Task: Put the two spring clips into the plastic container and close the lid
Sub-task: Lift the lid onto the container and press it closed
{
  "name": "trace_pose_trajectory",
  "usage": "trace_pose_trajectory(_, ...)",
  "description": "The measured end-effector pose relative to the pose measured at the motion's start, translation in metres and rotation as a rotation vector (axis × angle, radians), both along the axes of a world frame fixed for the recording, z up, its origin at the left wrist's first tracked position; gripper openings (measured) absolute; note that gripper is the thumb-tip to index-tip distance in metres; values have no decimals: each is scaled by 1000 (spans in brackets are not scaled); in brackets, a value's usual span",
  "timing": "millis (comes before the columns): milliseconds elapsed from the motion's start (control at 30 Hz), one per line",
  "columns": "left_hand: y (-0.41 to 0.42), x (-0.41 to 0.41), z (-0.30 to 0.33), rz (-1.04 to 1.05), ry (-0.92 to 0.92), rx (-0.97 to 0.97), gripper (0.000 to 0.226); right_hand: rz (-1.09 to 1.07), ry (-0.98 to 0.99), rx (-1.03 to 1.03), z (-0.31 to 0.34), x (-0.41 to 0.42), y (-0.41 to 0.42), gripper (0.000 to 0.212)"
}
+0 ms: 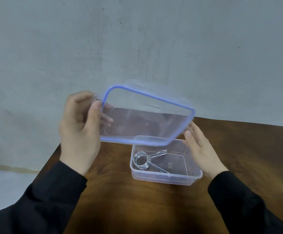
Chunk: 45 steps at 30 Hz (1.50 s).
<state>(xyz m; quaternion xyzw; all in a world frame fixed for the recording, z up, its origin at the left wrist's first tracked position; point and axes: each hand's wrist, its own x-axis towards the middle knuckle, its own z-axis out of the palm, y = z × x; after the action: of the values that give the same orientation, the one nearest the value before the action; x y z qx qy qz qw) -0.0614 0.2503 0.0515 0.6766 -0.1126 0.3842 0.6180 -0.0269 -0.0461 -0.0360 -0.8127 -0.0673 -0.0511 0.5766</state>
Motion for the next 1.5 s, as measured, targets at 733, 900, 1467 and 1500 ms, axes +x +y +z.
trace_pose_trajectory(733,-39,77,-133,84,970,316,42,-498,381,-291,-44,-5,-46,49)
trace_pose_trajectory(900,-41,81,-137,60,999,281,42,-509,416,-297,-45,-3,-44,47)
trace_pose_trajectory(1467,-38,78,-141,-58,1089,143,45,-483,479,-318,-56,-6,-49,47)
trace_pose_trajectory(1500,-39,78,-140,-69,1093,136,43,-487,479,-305,-53,-5,-50,46)
